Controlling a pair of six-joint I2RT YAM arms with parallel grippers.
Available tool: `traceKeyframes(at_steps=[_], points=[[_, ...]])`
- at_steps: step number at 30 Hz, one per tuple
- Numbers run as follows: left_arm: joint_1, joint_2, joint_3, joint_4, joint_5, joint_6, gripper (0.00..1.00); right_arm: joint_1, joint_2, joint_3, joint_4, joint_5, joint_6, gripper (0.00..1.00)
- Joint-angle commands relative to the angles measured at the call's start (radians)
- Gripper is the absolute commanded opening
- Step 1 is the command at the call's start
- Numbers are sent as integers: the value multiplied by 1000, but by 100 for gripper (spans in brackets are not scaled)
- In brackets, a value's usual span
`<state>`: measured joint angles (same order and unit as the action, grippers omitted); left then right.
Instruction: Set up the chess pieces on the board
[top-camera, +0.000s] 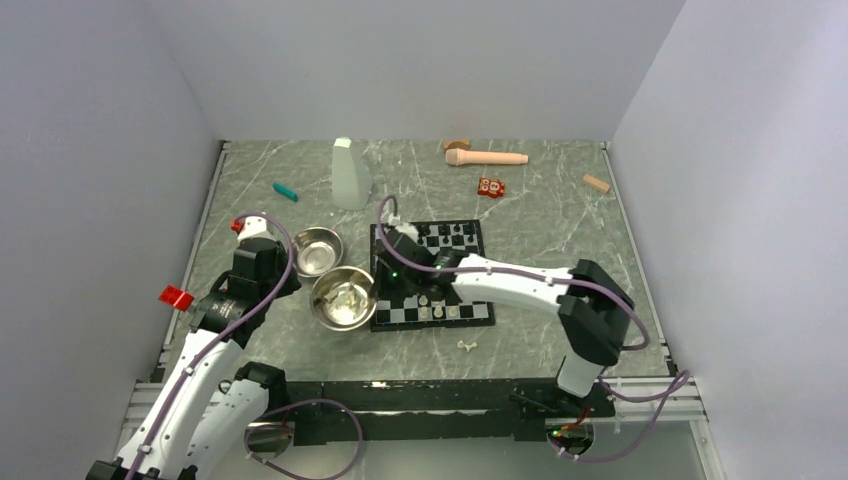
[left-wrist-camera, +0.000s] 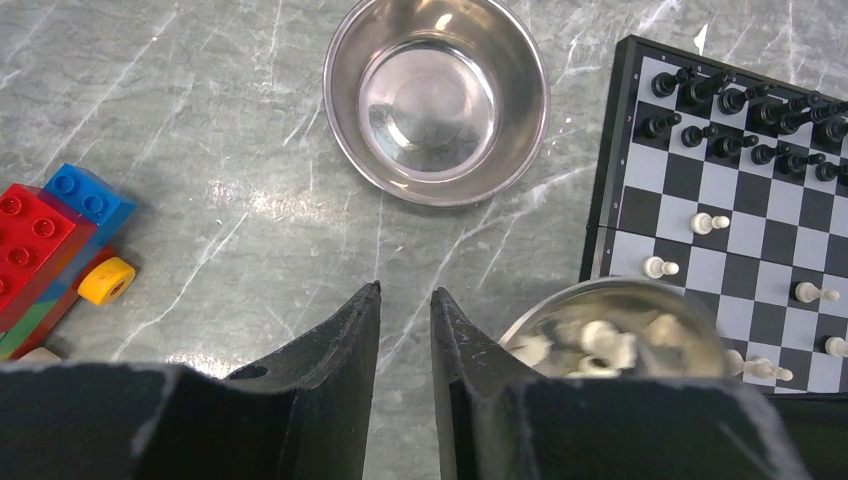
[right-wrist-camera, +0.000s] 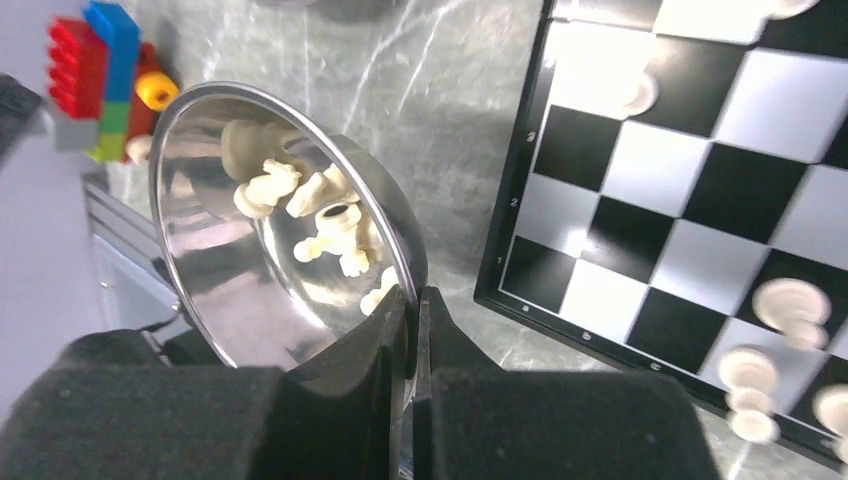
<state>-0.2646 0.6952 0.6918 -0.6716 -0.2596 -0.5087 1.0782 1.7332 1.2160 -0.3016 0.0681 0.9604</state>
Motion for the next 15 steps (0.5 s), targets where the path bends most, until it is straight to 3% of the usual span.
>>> traceKeyframes(at_steps=[1,8,15], points=[[9,-11,46,4,-3,19,31,-68,-147,-41,-14,-10,-10,0],[13,10,43,24,13,24,30,-279,-422,-190,-120,25,-53,0],[15,43,50,38,30,32,28,-605,-641,-338,-237,32,-139,0]])
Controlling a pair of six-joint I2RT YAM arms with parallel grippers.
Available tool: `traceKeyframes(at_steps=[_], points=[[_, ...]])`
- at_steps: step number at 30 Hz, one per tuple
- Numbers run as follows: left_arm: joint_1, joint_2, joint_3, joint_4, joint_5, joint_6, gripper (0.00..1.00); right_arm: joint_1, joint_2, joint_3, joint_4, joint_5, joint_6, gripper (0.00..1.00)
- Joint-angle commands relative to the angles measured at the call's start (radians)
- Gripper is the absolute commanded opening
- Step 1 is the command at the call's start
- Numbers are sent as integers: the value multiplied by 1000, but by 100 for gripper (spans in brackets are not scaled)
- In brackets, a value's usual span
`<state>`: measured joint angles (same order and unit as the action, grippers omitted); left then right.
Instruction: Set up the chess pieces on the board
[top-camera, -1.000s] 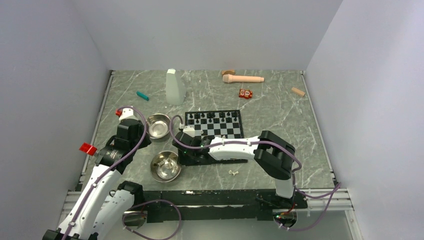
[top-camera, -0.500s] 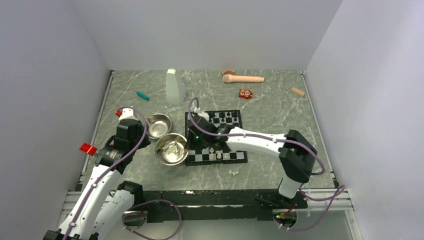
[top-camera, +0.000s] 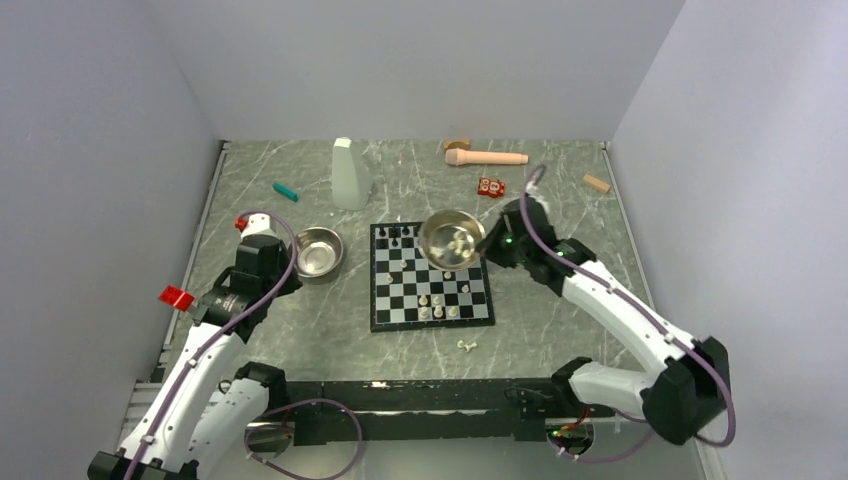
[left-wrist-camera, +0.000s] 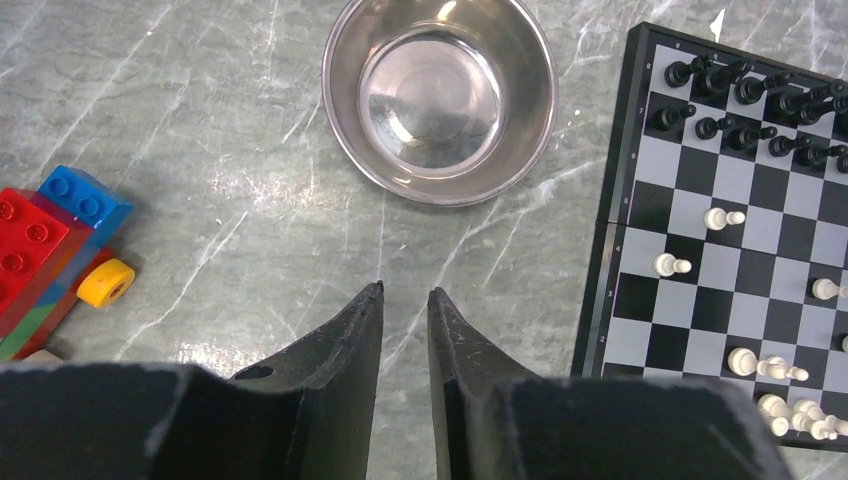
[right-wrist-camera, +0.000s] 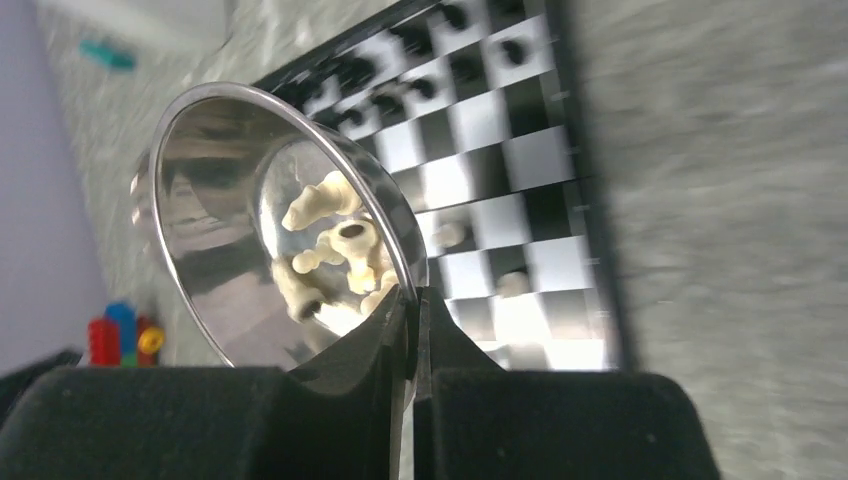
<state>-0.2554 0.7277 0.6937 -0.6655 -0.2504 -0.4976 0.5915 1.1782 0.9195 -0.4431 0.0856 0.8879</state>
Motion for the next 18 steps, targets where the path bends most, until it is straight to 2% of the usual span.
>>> traceKeyframes(at_steps=[1,6,13,18], points=[[6,13,50,33,24,22,28,-160,-103,-51,-111,14,-80,0],[6,27,66,39,39,26,28,-397,-155,-127,-115,-72,-156,0],[5,49,67,47,58,34,27,-709,-170,-281,-33,-223,-194,0],[7,54,61,54,57,36,28,-821,-135,-374,46,-283,-191,0]])
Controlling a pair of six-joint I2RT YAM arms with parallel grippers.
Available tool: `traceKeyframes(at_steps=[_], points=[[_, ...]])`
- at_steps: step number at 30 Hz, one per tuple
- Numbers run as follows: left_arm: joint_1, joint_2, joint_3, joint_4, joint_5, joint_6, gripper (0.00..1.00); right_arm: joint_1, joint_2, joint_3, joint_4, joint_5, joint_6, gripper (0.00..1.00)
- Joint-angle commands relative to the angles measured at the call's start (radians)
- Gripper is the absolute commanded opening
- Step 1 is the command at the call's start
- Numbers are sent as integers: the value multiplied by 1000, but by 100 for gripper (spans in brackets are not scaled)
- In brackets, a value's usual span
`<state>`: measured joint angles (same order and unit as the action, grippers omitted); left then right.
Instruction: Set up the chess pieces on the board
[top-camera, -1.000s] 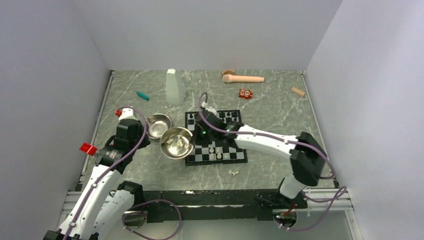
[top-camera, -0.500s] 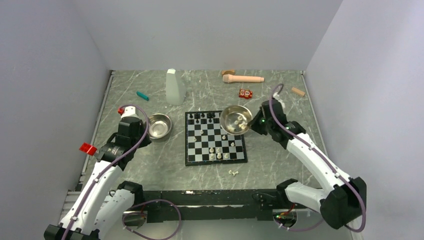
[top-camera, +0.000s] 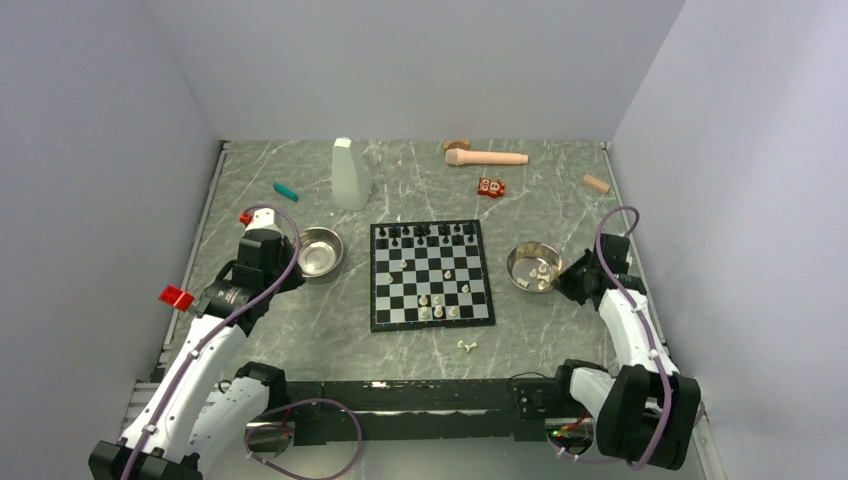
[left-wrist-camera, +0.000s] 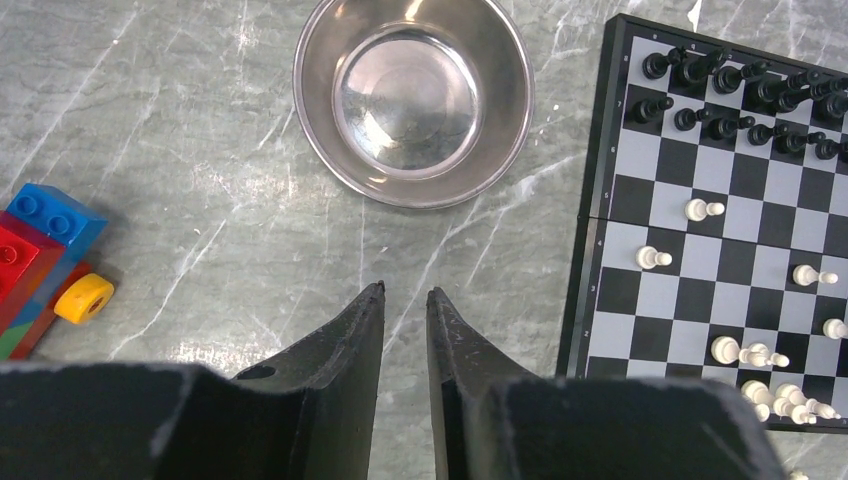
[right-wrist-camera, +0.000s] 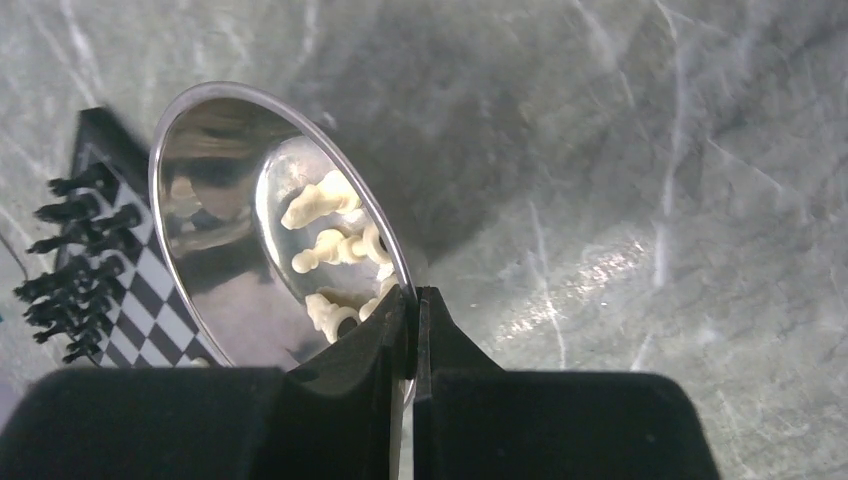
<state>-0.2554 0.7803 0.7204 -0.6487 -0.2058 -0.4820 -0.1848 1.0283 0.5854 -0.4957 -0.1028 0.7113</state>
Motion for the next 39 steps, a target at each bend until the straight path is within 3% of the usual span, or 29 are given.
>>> traceKeyframes(at_steps=[1,10,16,21,28,33,39], points=[[6,1,33,39,15,19,28,-53,28,-50,118,-96,-12,0],[6,18,31,43,14,20,28,-58,119,-38,191,-82,-9,0],[6,33,25,56,23,10,28,-59,86,-55,170,-55,-26,43],[5,53,31,64,24,3,29,-58,5,-23,91,0,-50,54],[5,170,65,107,37,-5,24,-59,-119,118,-82,138,-117,54],[4,310,104,162,21,-29,20,-55,-121,196,-105,109,-167,46],[5,489,234,154,-68,-19,0,107,15,268,-130,221,-196,34]])
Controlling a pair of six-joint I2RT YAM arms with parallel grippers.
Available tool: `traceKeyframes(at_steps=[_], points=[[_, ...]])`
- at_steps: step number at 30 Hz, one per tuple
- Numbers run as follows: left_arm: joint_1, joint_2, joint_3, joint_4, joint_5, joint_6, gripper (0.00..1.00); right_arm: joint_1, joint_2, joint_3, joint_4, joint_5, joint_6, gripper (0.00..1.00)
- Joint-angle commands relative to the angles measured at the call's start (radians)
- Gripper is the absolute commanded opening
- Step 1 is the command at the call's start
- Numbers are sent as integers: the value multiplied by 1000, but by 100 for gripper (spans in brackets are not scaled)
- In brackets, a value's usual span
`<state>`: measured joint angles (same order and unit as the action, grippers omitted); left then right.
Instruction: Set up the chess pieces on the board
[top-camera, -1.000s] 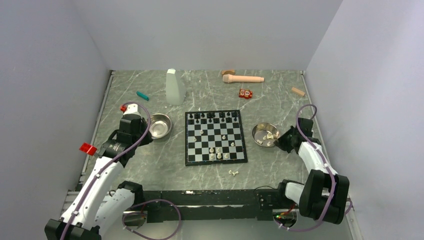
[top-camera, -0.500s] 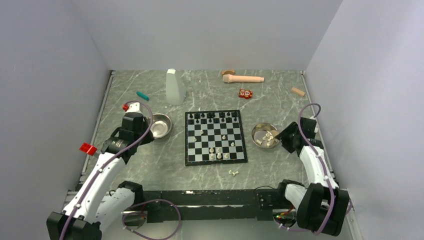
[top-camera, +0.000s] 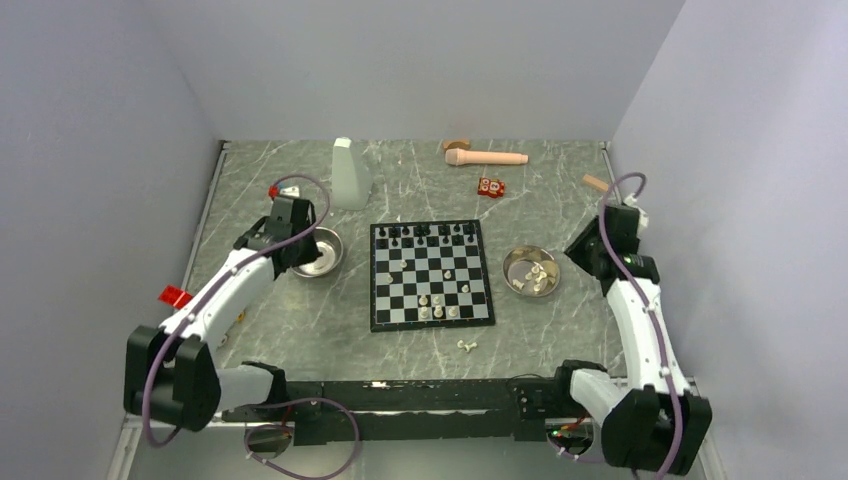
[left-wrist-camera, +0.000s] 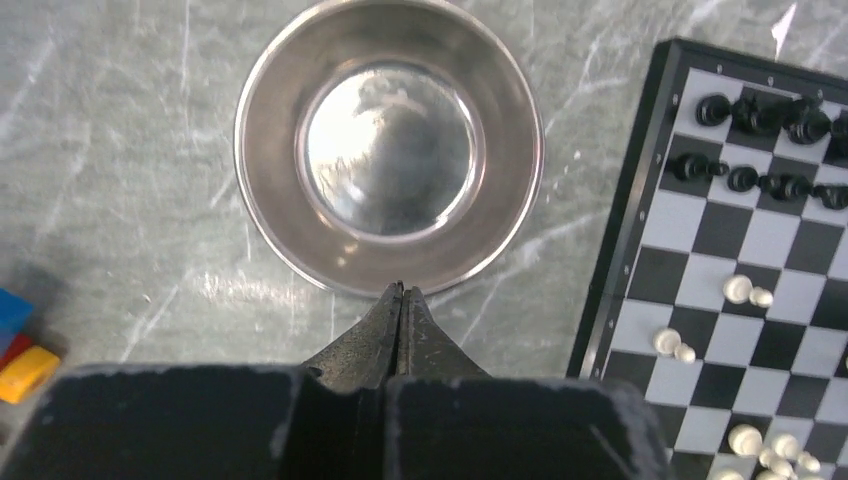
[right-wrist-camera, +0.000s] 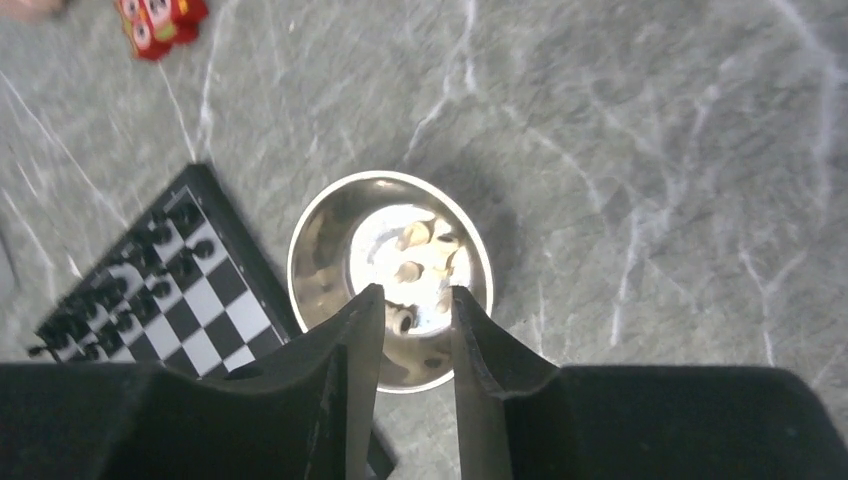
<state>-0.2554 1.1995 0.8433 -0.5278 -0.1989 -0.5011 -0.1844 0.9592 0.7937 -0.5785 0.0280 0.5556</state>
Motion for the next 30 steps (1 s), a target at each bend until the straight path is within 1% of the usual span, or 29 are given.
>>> traceKeyframes(at_steps=[1,3,7,13,15,20,25,30], points=[[5,93,130,39,-84,7,0,134,107,65,-38,98,-36,32],[7,132,149,64,-97,13,0,163,147,59,-5,90,-23,29],[16,233,185,91,-77,12,0,172,211,45,50,65,-17,27],[17,355,207,124,-49,11,0,177,294,37,71,35,-54,25],[16,379,199,138,-49,8,0,180,320,34,74,20,-72,25],[18,431,179,165,-39,-13,0,252,357,17,70,17,-87,25],[16,472,174,186,-15,-29,0,291,372,-16,80,12,-65,20],[15,517,165,216,38,-39,0,339,387,-40,76,43,-47,19]])
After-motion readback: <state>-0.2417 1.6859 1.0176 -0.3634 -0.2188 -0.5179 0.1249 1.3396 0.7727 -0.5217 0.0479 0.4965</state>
